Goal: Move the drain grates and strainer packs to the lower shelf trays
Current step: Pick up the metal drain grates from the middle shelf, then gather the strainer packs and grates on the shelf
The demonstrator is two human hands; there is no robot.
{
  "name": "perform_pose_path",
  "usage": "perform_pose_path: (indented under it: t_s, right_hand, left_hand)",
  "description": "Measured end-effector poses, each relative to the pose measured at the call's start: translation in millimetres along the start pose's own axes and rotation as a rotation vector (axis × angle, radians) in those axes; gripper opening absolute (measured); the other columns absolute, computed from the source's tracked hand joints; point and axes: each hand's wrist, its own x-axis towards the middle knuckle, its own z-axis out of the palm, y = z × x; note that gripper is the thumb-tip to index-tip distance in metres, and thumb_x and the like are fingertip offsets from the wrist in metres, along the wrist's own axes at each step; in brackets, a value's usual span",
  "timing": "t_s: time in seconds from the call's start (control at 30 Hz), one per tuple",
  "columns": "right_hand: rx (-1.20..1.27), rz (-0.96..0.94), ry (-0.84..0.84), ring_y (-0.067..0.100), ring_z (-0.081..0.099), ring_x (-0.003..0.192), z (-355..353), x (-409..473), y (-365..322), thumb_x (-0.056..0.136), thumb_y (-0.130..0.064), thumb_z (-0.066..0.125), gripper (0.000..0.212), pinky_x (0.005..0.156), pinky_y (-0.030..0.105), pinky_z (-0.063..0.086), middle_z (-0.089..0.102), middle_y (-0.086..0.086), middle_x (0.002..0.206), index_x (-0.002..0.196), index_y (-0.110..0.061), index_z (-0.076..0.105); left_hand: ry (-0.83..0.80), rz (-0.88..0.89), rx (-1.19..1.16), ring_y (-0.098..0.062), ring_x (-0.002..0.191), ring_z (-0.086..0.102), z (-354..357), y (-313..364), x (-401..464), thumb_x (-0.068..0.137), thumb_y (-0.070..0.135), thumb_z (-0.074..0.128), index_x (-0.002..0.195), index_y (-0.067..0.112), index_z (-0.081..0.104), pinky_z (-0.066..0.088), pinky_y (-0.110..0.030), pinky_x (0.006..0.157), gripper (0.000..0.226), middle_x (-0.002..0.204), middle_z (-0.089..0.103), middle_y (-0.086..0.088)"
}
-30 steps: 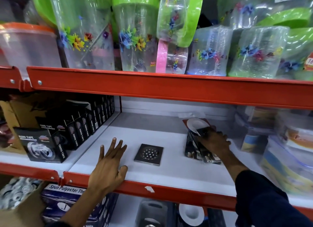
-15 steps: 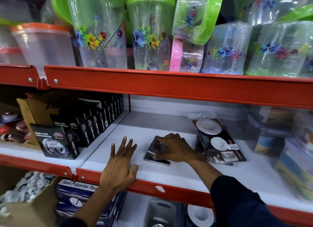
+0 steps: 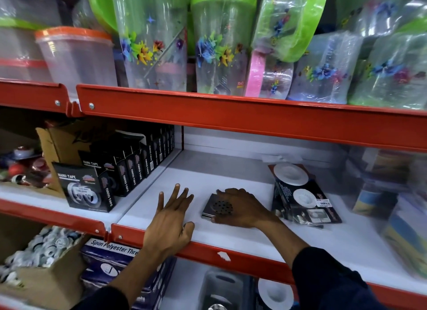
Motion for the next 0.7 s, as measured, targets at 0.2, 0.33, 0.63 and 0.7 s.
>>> perform_pose_path:
  t_s: [0.2, 0.33, 0.63, 0.7]
  right_hand:
    - [0.034, 0.023, 0.438, 0.017, 0.021, 0.151, -14.4, -49.7, 25.9, 0.09, -0.068, 0.044, 0.076, 0.122, 0.035, 0.018, 0.024, -0.009, 0.164, 0.155, -0.033, 0.025]
    - [0.11, 0.202, 0.669, 0.022, 0.036, 0.145, -29.2, -81.5, 66.6, 0.093, -0.052, 0.054, 0.068, 0.118, 0.038, 0.036, 0.04, 0.0, 0.157, 0.151, -0.021, 0.038]
    - [0.409, 0.637, 0.591, 0.041, 0.059, 0.118, -47.7, -104.8, 165.9, 0.099, -0.024, 0.054, 0.034, 0.092, 0.041, 0.048, 0.064, 0.027, 0.126, 0.12, 0.003, 0.057]
    - [0.482, 0.66, 0.547, 0.038, 0.063, 0.111, -47.4, -103.9, 176.1, 0.099, -0.027, 0.055, 0.033, 0.077, 0.031, 0.04, 0.069, 0.026, 0.115, 0.108, 0.004, 0.062]
  left_hand:
    - [-0.057, 0.03, -0.01, -0.015, 0.152, -0.023, -9.5, 18.5, 7.4, 0.082, 0.048, 0.021, 0.155, 0.021, 0.023, -0.013, -0.051, 0.125, 0.078, 0.166, 0.002, 0.005]
    - [-0.075, 0.064, -0.306, -0.016, 0.155, 0.002, -12.2, 87.3, 45.1, 0.09, 0.04, 0.034, 0.153, 0.019, 0.03, 0.004, -0.039, 0.128, 0.067, 0.165, 0.017, 0.001]
    - [-0.197, -0.138, -0.594, -0.036, 0.107, 0.065, 22.5, 215.4, 134.0, 0.094, 0.018, 0.053, 0.083, 0.012, 0.06, 0.047, -0.036, 0.09, 0.015, 0.11, 0.071, -0.024]
    - [-0.191, -0.165, -0.594, -0.037, 0.094, 0.068, 31.2, 224.7, 146.2, 0.09, 0.018, 0.055, 0.071, 0.005, 0.059, 0.05, -0.039, 0.081, 0.023, 0.094, 0.073, -0.023]
